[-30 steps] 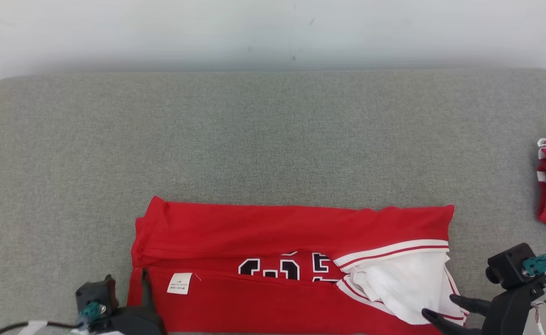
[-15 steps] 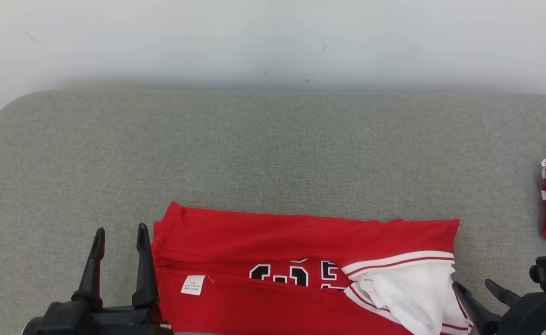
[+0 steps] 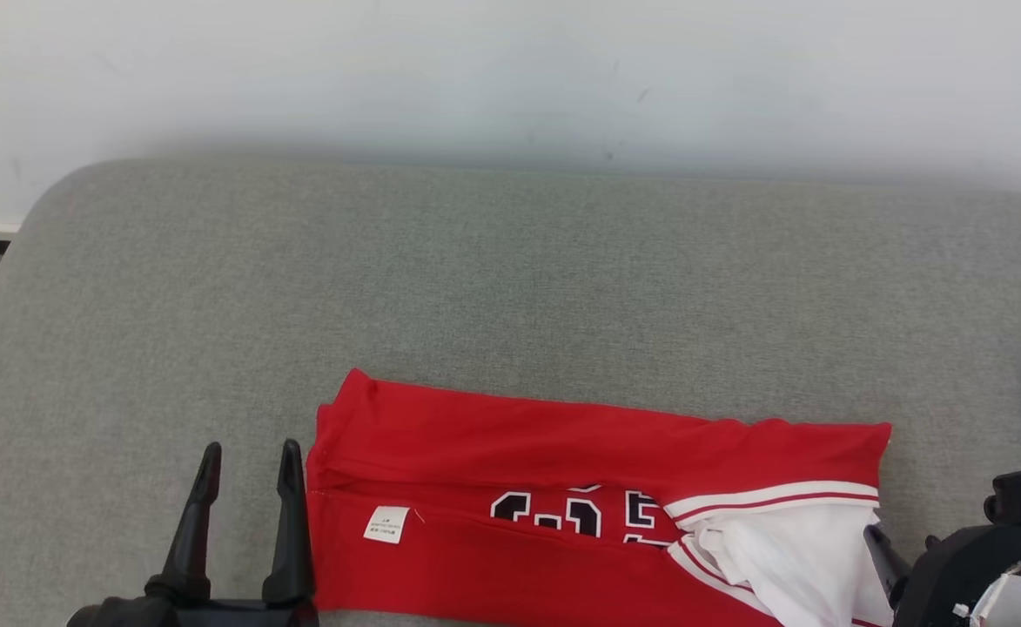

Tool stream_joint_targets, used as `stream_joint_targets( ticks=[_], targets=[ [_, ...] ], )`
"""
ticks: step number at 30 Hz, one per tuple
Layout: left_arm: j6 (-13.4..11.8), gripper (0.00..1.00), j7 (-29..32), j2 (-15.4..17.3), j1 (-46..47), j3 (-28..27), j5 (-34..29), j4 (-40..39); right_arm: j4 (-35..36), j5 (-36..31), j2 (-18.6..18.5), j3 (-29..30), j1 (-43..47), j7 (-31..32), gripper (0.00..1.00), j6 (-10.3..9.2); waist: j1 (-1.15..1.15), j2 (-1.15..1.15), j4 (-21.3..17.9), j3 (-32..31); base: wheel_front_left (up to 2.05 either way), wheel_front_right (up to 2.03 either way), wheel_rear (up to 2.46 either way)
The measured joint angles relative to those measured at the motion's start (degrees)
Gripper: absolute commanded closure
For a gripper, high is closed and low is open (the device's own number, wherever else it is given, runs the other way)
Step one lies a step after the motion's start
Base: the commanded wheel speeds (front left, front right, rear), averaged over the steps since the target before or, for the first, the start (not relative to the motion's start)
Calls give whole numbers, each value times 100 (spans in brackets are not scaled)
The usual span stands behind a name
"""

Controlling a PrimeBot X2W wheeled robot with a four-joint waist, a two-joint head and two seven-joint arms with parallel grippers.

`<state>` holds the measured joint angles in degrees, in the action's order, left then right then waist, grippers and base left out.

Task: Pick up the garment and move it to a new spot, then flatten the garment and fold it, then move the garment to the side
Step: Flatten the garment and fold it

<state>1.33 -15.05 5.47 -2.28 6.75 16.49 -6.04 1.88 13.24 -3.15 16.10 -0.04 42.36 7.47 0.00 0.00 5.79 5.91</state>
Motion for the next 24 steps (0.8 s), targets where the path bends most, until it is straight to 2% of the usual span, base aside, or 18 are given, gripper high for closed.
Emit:
stream_joint_targets(
  ticks=[6, 18, 19, 20, 21, 23, 24],
  targets=[
    [168, 0, 0, -134, 7, -104, -101, 198, -501, -178, 15, 78, -230, 109, 0, 0, 0, 0, 140, 81, 0, 0, 0],
    [274, 0, 0, -222, 25, -191, -237, 371, -1023, -176, 3, -56, -378, 324, 0, -1, 0, 0, 237, 107, 0, 0, 0],
    [279, 0, 0, -225, 25, -199, -238, 382, -1057, -174, -7, -120, -396, 324, 6, -7, 0, 0, 229, 107, 0, 0, 0],
    [293, 0, 0, -227, 25, -209, -240, 394, -1093, -165, -12, -178, -423, 322, 36, -9, 0, 0, 220, 106, 0, 0, 0],
    [313, 0, 0, -230, 25, -214, -243, 404, -1137, -138, -13, -226, -455, 304, 58, -10, 0, 0, 211, 106, 0, 0, 0],
    [322, 0, 0, -231, 25, -230, -298, 413, -1201, -85, -14, -323, -493, 274, 79, -10, 0, 0, 190, 106, 0, 0, 0],
    [328, 0, 0, -232, 26, -227, -333, 421, -1228, -63, -12, -350, -515, 244, 100, -9, 0, 0, 179, 107, 0, 0, 0]
  ],
)
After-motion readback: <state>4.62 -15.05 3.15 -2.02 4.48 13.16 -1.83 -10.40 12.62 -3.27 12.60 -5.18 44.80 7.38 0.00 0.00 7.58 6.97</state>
